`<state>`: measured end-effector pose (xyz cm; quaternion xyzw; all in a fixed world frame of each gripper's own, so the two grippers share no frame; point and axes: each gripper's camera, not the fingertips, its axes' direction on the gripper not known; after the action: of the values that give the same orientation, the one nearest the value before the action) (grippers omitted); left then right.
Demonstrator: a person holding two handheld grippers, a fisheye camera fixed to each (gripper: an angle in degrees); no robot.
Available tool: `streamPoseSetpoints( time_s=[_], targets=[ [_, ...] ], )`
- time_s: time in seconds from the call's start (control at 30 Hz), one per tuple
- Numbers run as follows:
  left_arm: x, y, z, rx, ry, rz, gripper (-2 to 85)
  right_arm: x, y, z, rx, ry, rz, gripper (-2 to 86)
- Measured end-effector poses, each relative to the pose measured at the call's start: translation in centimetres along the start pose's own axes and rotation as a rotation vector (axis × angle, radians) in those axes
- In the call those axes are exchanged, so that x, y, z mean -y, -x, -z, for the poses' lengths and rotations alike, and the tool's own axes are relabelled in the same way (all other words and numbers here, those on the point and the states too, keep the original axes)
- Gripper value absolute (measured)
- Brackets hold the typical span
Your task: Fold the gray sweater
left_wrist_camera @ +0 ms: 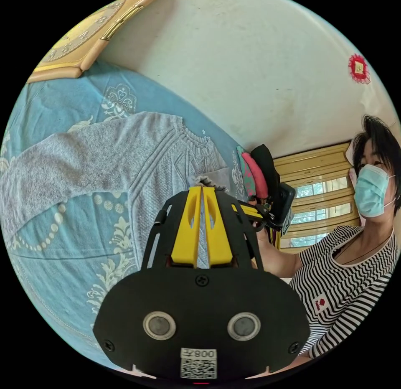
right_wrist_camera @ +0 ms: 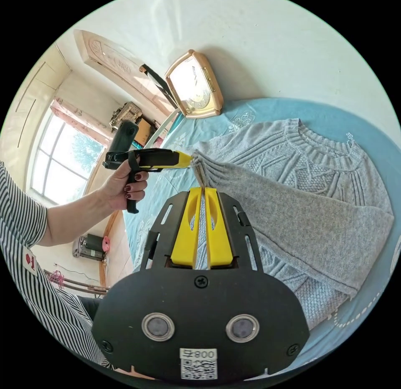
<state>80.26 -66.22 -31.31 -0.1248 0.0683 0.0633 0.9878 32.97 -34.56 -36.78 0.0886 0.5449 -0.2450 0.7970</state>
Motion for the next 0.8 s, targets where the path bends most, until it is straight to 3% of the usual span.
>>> streamPoseSetpoints(
  time_s=[0.3, 0.37, 0.47, 0.57, 0.67, 0.8],
  targets=[
    [-0.4, 7.7, 1.2, 0.083, 0.019, 0.105, 0.3, 8.9, 1.8, -11.3, -0.026, 0.168, 0.055, 1.5],
    [-1.0, 9.3, 2.0, 0.156, -0.021, 0.171, 0.3, 10.0, 2.3, -14.0, -0.057, 0.232, 0.075, 1.6],
    [-1.3, 9.8, 3.0, 0.122, -0.107, 0.156, 0.2, 10.9, 2.7, -15.8, -0.069, 0.255, 0.08, 1.8],
    [-0.1, 8.9, 0.9, 0.098, 0.007, 0.053, 0.2, 11.8, 3.0, -16.6, -0.045, 0.242, 0.068, 1.8],
    [0.6, 9.6, -1.8, 0.233, 0.159, 0.046, 0.2, 12.5, 3.4, -16.6, -0.021, 0.256, 0.059, 1.3],
    [0.5, 11.0, -1.5, 0.19, 0.118, 0.084, 0.2, 12.1, 3.4, -13.6, 0.083, 0.211, 0.028, 0.5]
  ],
)
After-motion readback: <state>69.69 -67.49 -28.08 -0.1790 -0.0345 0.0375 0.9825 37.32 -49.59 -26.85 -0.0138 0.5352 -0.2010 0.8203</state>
